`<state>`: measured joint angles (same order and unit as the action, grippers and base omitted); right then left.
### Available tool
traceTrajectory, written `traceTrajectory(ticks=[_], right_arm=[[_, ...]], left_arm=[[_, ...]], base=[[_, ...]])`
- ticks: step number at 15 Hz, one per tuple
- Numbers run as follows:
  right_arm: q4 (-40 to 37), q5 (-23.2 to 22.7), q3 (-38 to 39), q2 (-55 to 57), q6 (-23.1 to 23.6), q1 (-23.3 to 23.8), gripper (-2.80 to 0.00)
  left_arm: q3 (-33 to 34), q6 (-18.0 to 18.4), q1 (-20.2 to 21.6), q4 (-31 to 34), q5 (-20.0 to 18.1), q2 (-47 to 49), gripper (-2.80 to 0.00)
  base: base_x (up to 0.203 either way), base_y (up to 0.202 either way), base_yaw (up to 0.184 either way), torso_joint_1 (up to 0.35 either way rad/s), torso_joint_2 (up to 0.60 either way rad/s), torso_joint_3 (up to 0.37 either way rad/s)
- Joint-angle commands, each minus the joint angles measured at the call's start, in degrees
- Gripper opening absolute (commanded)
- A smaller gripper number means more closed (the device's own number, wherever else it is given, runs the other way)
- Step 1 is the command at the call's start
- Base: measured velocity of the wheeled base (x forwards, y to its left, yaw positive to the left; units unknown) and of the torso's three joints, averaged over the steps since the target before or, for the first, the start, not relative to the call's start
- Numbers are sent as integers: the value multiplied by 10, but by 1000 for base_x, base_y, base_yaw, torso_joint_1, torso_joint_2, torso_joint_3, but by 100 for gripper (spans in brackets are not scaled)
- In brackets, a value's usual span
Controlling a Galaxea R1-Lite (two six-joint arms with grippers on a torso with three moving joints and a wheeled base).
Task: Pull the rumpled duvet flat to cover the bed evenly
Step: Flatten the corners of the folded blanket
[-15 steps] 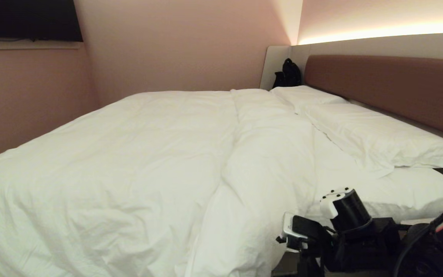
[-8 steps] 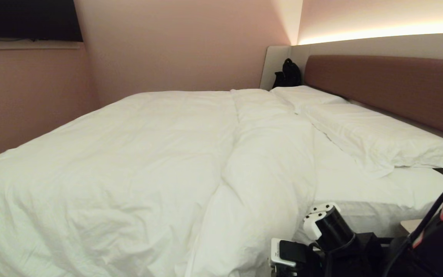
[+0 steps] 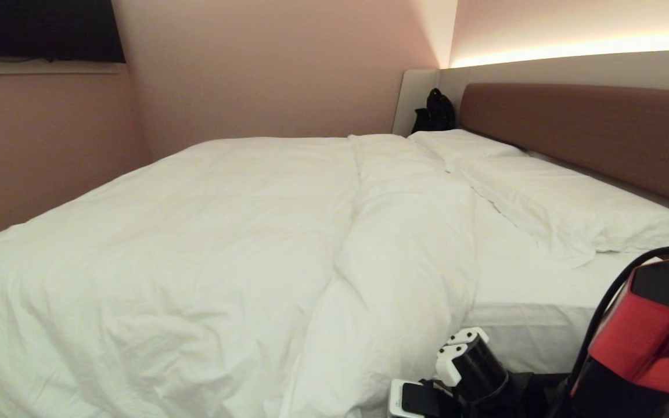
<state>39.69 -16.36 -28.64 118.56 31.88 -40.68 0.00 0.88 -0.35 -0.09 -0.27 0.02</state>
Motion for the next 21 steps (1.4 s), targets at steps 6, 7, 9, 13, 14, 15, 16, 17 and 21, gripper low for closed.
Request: traceTrajectory(ticks=[6, 7, 9, 13, 14, 15, 16, 17, 21], right_arm=[[183, 113, 17, 39, -19, -7, 0], [206, 131, 17, 49, -21, -7, 0], [225, 145, 15, 60, -30, -6, 0], [239, 186, -25, 92, -70, -7, 0], [256, 190, -32, 106, -78, -8, 0], [272, 197, -41, 125, -84, -8, 0], [282, 207, -48, 140, -86, -8, 0], [289, 219, -55, 157, -86, -8, 0], [294, 227, -66, 177, -86, -8, 0]], left_arm=[[0, 0, 0, 0, 0, 0, -280], [0, 0, 0, 0, 0, 0, -280], [0, 0, 0, 0, 0, 0, -280], [0, 0, 0, 0, 0, 0, -280], [0, 0, 0, 0, 0, 0, -280], [0, 0, 0, 0, 0, 0, -280], [0, 0, 0, 0, 0, 0, -280], [0, 0, 0, 0, 0, 0, -280], [0, 0, 0, 0, 0, 0, -280]], base=[[0, 0, 0, 0, 0, 0], [0, 0, 0, 0, 0, 0], [0, 0, 0, 0, 0, 0], [0, 0, 0, 0, 0, 0], [0, 0, 0, 0, 0, 0], [0, 0, 0, 0, 0, 0], [0, 0, 0, 0, 0, 0], [0, 0, 0, 0, 0, 0], [0, 0, 0, 0, 0, 0]])
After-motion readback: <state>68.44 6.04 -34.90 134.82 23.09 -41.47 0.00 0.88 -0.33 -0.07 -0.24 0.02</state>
